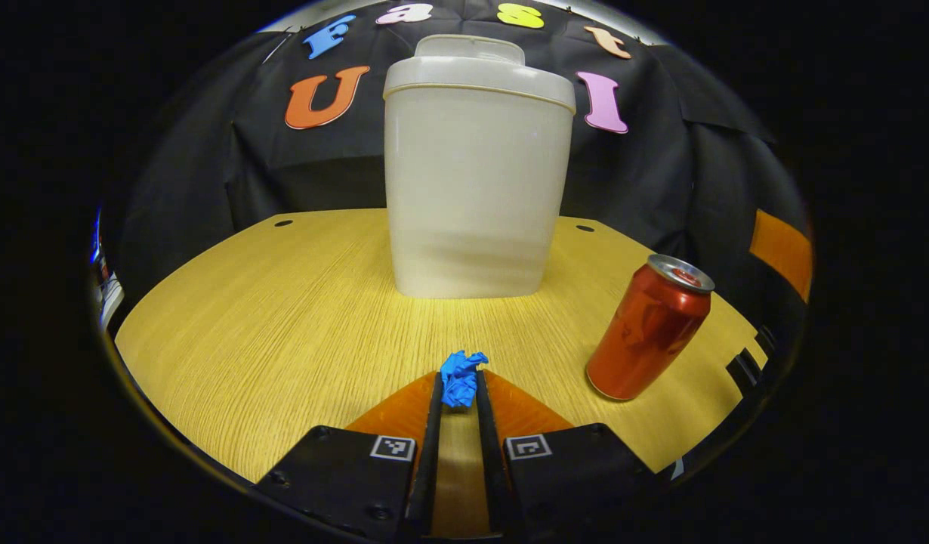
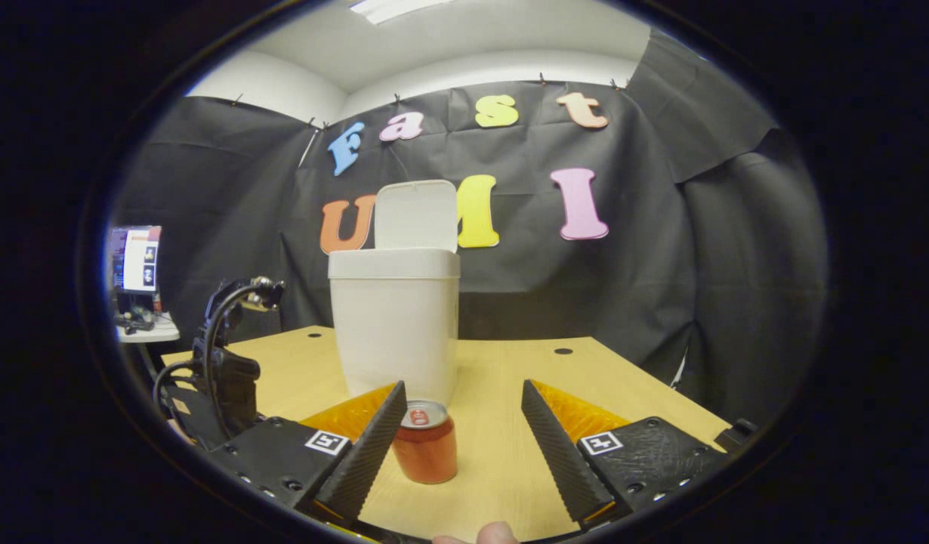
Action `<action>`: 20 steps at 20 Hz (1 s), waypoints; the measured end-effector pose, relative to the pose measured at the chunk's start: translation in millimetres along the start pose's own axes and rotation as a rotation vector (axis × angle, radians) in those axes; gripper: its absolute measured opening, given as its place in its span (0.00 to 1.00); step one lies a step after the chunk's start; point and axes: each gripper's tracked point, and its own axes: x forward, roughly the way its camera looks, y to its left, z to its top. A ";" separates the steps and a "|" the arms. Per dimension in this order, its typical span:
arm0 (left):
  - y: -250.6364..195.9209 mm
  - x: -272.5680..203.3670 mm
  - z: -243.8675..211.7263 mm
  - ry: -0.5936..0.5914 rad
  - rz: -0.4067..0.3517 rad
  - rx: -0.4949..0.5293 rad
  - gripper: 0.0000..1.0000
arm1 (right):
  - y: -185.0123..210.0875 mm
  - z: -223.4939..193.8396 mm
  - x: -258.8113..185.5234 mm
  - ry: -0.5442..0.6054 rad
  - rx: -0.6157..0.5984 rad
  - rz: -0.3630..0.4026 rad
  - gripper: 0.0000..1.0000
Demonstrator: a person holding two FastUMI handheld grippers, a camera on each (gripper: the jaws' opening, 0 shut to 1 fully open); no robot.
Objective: Press the lid of the desktop garbage bin to open it, pick up the crumpled paper on the desktop and throw it into the bin, then pick up the pop can on the desktop and drop it into the bin, and finally close the garbage bin lid.
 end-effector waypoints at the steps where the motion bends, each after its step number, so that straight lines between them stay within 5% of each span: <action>1: -1.4 -3.1 3.5 -0.012 -0.009 -0.007 0.30 | 3.2 -4.3 0.0 0.010 -0.009 0.000 0.95; 20: 19.6 -37.7 64.1 -0.189 -0.024 0.022 0.30 | 31.0 -108.2 38.3 0.318 0.076 -0.007 0.94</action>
